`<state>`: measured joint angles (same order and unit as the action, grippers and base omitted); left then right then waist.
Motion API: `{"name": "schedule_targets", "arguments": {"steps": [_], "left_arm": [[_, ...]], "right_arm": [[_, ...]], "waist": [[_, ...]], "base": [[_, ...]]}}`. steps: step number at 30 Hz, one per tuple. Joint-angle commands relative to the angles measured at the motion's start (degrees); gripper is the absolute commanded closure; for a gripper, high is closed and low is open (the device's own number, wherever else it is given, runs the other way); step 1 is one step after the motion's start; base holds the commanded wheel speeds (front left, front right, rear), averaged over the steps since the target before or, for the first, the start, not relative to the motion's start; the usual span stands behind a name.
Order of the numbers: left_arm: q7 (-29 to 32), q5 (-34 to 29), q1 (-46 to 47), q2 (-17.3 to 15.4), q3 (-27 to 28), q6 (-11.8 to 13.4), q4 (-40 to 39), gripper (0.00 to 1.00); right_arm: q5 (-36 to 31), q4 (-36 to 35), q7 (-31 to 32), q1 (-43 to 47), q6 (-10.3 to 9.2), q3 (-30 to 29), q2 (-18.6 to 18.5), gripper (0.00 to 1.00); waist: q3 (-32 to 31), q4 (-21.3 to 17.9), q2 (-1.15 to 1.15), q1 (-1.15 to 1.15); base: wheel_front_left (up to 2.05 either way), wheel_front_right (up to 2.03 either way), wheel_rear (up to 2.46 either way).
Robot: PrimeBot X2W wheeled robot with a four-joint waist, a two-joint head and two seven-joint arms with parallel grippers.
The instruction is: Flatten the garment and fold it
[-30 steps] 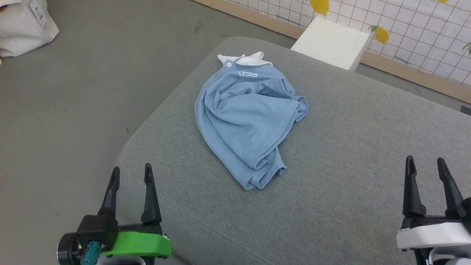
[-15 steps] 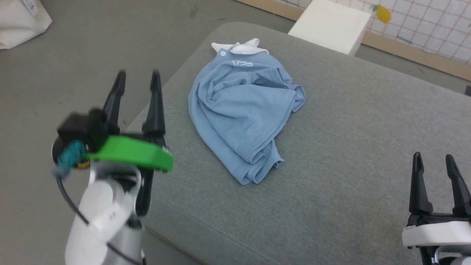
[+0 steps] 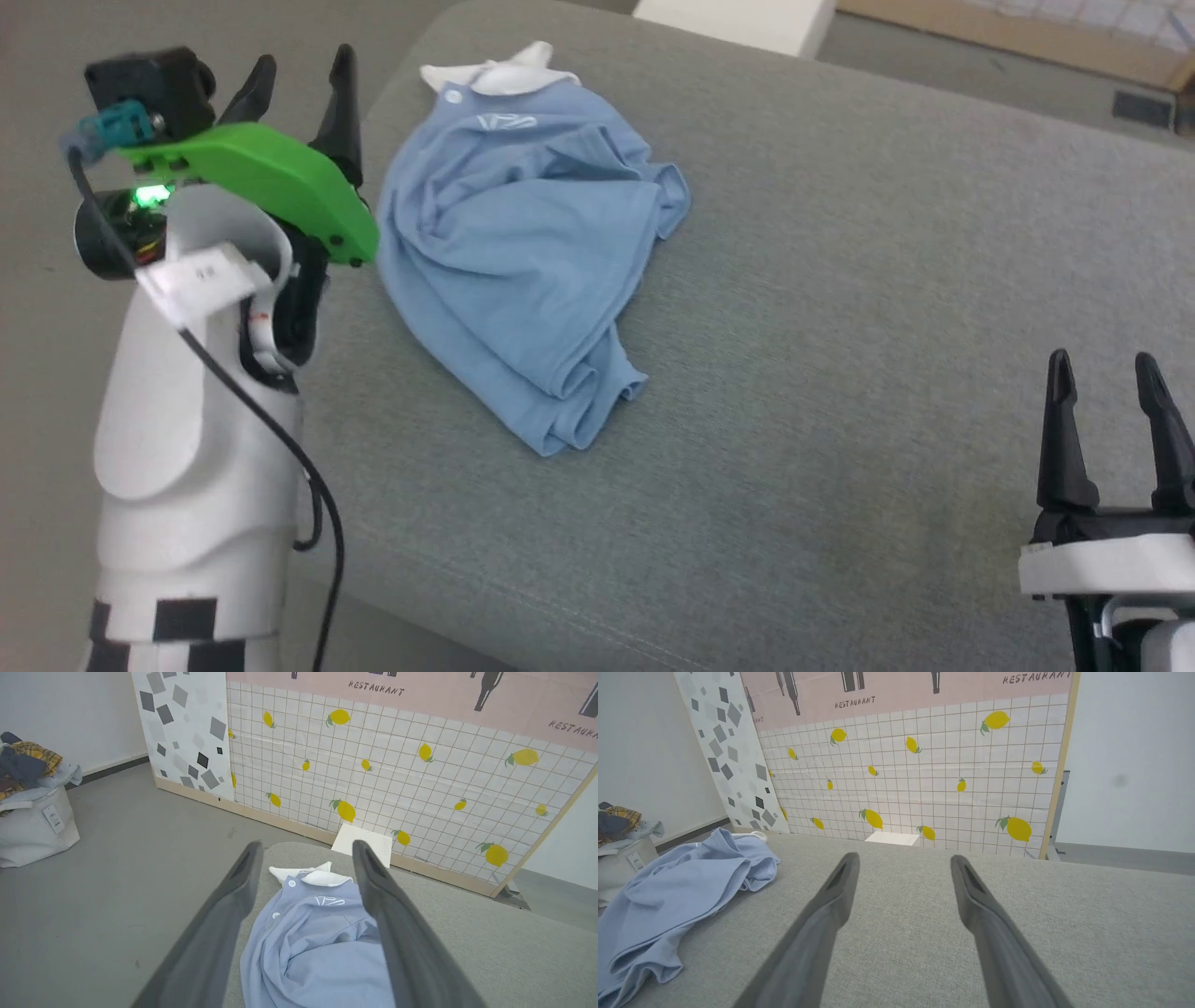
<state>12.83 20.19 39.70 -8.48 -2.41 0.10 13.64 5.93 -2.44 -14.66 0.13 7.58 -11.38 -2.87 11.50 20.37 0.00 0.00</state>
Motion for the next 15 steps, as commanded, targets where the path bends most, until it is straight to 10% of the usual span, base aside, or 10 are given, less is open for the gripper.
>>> {"name": "schedule_targets", "arguments": {"steps": [1,15], "left_arm": [[1.6,0.4,1.8,-1.0,0.2,0.2,2.1,0.00],[20.7,2.9,6.2,-4.7,-3.6,-3.3,11.3,0.00]], "right_arm": [[-0.6,-0.5,-0.3,-1.3,-0.09,0.2,0.0,0.00],[-1.3,-3.4,-0.3,-5.9,-0.09,1.2,0.0,0.00]], "waist": [[4.2,-4.2,0.00,0.00],[14.6,-12.8,0.00,0.00]], "base": [[0.00,0.00,0.00],[0.00,0.00,0.00]]}}
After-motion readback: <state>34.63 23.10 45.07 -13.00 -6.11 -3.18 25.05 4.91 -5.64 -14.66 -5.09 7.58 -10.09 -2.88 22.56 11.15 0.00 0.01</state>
